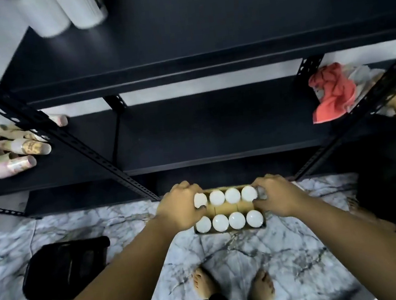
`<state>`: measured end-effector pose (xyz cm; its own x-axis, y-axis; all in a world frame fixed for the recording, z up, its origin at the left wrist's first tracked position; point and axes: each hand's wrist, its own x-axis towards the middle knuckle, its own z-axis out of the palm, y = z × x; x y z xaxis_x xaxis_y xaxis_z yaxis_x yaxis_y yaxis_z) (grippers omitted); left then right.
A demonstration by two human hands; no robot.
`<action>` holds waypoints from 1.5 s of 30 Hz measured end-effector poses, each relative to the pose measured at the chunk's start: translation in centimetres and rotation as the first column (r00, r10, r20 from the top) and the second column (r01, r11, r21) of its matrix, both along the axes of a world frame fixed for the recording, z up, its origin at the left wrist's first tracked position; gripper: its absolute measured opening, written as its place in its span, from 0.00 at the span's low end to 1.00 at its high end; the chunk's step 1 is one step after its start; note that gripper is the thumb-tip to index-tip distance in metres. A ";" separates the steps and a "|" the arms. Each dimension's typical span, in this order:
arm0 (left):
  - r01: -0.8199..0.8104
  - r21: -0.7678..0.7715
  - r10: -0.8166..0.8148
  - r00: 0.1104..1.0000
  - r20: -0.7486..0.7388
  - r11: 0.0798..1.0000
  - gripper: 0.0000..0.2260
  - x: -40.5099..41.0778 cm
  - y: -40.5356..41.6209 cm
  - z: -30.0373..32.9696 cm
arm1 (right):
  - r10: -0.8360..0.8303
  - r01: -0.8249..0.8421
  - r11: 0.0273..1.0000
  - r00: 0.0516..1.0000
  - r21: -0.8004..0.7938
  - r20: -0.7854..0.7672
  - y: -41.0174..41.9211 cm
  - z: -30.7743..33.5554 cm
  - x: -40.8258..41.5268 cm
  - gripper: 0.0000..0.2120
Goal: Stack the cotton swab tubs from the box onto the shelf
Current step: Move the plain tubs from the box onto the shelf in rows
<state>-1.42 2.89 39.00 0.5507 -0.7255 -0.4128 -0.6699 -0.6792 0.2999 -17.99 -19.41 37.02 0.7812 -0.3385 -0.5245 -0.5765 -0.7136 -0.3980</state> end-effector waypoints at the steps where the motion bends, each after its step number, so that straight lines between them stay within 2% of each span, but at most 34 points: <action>1: 0.000 0.022 0.001 1.000 -0.021 1.000 0.23 -0.1 0.1 -1.1 | -0.002 0.003 1.000 1.000 0.014 -0.021 -0.1 -1.3 -0.4 0.22; 4: 0.010 0.078 -0.003 0.996 -0.090 0.997 0.24 0.0 0.8 -5.1 | -0.014 0.019 0.998 0.996 0.057 -0.089 0.0 -5.5 -1.5 0.22; 8: 0.012 0.109 0.006 0.987 -0.163 0.994 0.22 0.4 1.9 -11.1 | -0.049 0.067 0.991 0.986 0.115 -0.157 1.1 -9.4 -2.0 0.18; 14: -0.027 0.139 0.058 0.973 -0.224 0.990 0.23 0.7 3.1 -20.2 | -0.095 0.132 0.977 0.972 0.165 -0.217 2.8 -17.8 -1.0 0.23; 17: -0.039 0.124 0.064 0.976 -0.208 0.992 0.25 1.0 3.1 -26.0 | -0.134 0.168 0.973 0.970 0.156 -0.204 3.2 -23.7 0.0 0.25; 24: -0.037 0.062 0.049 0.977 -0.209 0.997 0.23 -0.2 1.3 -42.2 | -0.153 0.180 0.973 0.971 0.143 -0.186 3.3 -40.1 0.3 0.24; 28: -0.012 0.098 0.029 0.984 -0.177 0.995 0.26 -1.6 0.1 -50.2 | -0.203 0.221 0.969 0.966 0.106 -0.157 3.2 -47.8 -0.1 0.26; 33: -0.033 0.142 0.050 0.992 -0.118 0.989 0.29 -2.4 -0.9 -58.3 | -0.289 0.301 0.950 0.949 0.085 -0.121 3.8 -55.5 0.6 0.33; 36: -0.059 0.113 0.067 0.995 -0.069 0.992 0.32 -2.2 -1.5 -62.1 | -0.229 0.230 0.973 0.971 0.016 -0.067 4.1 -59.6 1.4 0.35; 40: 0.011 0.075 -0.008 0.999 -0.038 0.997 0.34 -1.8 -2.8 -65.8 | -0.140 0.138 0.988 0.990 -0.068 -0.029 4.0 -62.9 2.5 0.37; 45: 0.104 0.135 -0.117 0.989 0.094 0.985 0.43 -2.4 -4.4 -67.7 | -0.083 0.078 0.991 0.996 -0.106 -0.036 3.9 -64.3 3.1 0.43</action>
